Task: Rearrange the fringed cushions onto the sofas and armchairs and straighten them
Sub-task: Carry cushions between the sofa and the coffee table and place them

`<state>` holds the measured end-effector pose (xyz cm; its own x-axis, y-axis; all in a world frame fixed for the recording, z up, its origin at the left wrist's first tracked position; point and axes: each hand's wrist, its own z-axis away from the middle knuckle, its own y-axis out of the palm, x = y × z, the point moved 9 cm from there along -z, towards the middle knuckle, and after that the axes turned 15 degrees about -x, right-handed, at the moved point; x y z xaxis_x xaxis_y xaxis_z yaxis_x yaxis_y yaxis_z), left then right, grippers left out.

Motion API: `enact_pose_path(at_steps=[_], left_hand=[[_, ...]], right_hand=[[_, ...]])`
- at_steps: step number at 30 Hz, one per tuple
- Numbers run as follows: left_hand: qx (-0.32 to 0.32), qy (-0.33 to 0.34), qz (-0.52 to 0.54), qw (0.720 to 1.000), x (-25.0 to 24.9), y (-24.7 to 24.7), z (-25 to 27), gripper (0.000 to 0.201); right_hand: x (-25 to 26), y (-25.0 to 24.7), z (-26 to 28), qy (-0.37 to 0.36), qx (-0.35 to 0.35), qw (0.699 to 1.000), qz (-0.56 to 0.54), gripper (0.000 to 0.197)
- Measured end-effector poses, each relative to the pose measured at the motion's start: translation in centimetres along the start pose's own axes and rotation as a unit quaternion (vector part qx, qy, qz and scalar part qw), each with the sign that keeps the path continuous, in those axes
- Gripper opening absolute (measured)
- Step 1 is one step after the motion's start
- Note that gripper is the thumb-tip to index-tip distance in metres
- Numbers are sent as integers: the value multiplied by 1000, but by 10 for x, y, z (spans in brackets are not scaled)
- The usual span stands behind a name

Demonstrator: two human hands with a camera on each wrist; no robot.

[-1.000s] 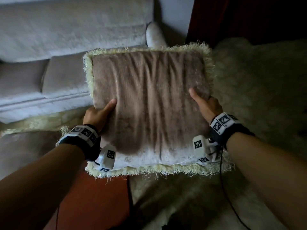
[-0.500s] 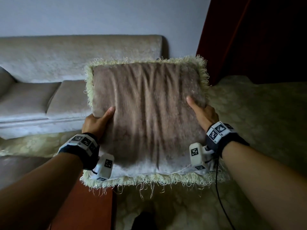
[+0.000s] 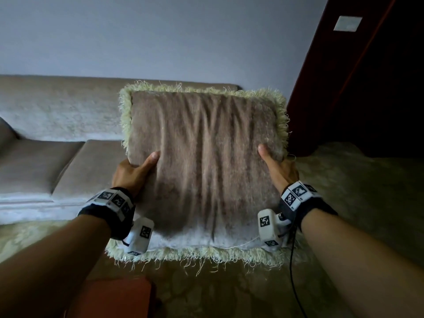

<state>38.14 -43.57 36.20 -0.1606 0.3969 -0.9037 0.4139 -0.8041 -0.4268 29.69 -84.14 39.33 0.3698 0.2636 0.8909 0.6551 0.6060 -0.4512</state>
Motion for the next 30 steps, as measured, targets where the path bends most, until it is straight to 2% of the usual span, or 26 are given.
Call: enact_pose_path(at_steps=[4, 6, 8, 10, 14, 16, 19, 25, 28, 30], left_hand=[[-15, -8, -14, 1000, -9, 32, -56, 86], [-27, -12, -16, 999, -14, 53, -84, 79], [-42, -12, -15, 999, -19, 77, -114, 71], [-51, -20, -9, 998, -24, 104, -141, 77], [-70, -40, -9, 997, -42, 148, -192, 95], [-80, -46, 8, 996, -53, 165, -216, 92], [-87, -58, -2, 995, -59, 186, -252, 73], [-67, -81, 23, 994, -51, 235, -330, 100], [-48, -88, 14, 995, -33, 267, -377, 98], [-36, -100, 9, 994, -17, 292, -415, 98]], right_hand=[[15, 52, -63, 3, 15, 1000, -25, 97], [20, 80, -96, 7, 28, 999, -20, 104], [25, 109, -134, 12, 47, 999, -15, 103], [32, 133, -174, 9, 60, 998, -7, 102], [53, 176, -246, 1, 76, 996, 49, 122], [69, 196, -279, -6, 76, 996, 49, 126], [88, 226, -316, -20, 85, 995, 41, 118], [100, 295, -378, -23, 96, 994, 52, 104], [98, 337, -408, -12, 99, 994, 49, 91], [97, 368, -430, -6, 95, 994, 52, 92]])
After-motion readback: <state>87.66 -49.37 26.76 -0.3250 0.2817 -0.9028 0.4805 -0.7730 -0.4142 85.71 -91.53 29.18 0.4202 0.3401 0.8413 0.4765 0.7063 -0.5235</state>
